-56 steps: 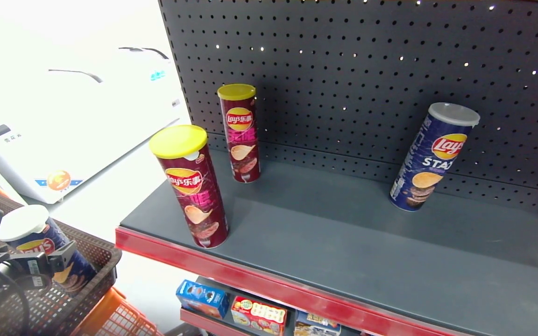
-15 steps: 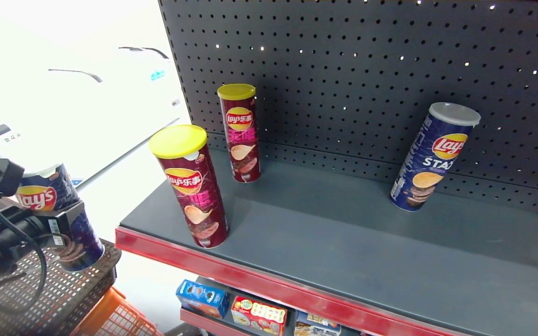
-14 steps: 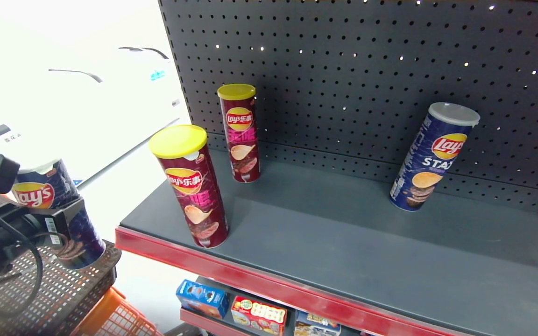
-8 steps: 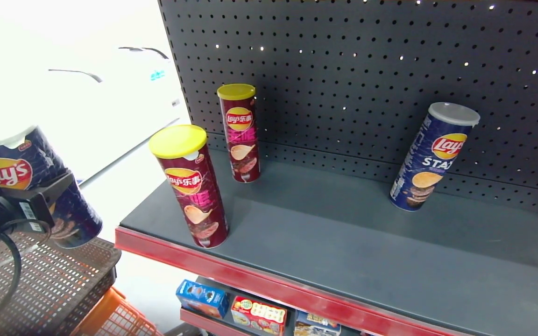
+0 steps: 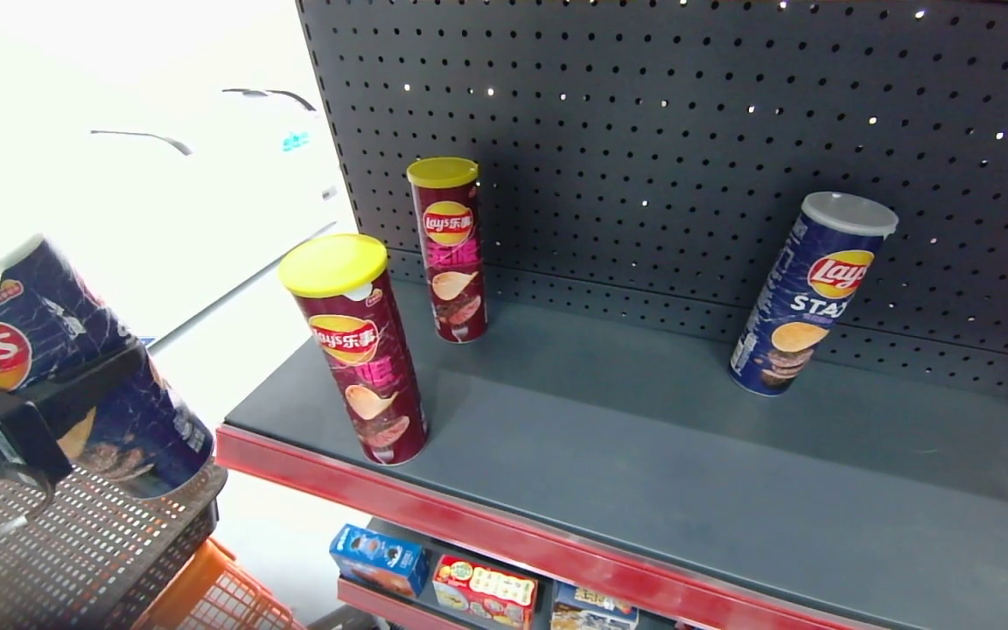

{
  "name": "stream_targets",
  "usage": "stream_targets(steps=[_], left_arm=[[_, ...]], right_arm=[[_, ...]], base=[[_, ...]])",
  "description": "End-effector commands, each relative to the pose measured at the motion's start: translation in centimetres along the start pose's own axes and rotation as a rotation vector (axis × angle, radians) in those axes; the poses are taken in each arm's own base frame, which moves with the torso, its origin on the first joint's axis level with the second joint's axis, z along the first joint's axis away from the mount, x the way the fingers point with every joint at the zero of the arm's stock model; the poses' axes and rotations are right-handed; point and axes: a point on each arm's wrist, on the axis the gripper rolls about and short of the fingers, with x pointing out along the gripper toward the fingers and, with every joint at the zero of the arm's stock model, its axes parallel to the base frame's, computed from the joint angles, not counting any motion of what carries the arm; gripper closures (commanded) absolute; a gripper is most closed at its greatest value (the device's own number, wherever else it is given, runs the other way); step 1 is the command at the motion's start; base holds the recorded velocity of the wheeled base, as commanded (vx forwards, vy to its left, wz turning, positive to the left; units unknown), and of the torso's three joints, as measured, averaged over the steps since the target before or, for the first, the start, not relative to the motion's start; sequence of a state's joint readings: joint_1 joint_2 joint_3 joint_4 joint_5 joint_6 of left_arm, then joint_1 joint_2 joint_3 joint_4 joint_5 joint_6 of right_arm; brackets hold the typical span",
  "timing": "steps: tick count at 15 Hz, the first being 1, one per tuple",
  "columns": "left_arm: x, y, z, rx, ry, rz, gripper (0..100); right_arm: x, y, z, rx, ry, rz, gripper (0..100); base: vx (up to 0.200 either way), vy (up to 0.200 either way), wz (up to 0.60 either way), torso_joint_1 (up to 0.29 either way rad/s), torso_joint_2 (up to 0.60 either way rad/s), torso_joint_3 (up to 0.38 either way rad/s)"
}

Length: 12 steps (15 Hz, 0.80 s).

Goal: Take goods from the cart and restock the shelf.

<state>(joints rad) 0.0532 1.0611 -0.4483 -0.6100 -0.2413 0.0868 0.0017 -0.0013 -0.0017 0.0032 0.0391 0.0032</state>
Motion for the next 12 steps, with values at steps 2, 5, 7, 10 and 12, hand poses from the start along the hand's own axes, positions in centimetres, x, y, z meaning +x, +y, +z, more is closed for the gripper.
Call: stream_targets(steps=[2,5,7,10,12], left_arm=[[-0.7,-1.3,0.7,0.001,-0.044,-0.135,100],[-0.7,-1.8,1.4,0.007,-0.072,-0.236,100],[-0.7,-2.4,1.8,0.01,-0.093,-0.338,100],[-0.7,-2.7,2.1,0.01,-0.103,-0.368,100],[-1.4,-3.3,2.1,0.002,-0.087,-0.415,100]], right_arm=[[0.0,0.0,0.0,0.0,0.001,0.001,0],[0.0,0.0,0.0,0.0,0.001,0.001,0],[0.0,0.0,0.0,0.0,0.001,0.001,0],[0.0,0.0,0.0,0.0,0.001,0.001,0],[0.0,0.0,0.0,0.0,0.001,0.001,0]], base=[[0.0,0.0,0.0,0.0,0.0,0.0],[0.0,0.0,0.0,0.0,0.0,0.0],[0.0,0.0,0.0,0.0,0.0,0.0],[0.0,0.0,0.0,0.0,0.0,0.0],[0.0,0.0,0.0,0.0,0.0,0.0]])
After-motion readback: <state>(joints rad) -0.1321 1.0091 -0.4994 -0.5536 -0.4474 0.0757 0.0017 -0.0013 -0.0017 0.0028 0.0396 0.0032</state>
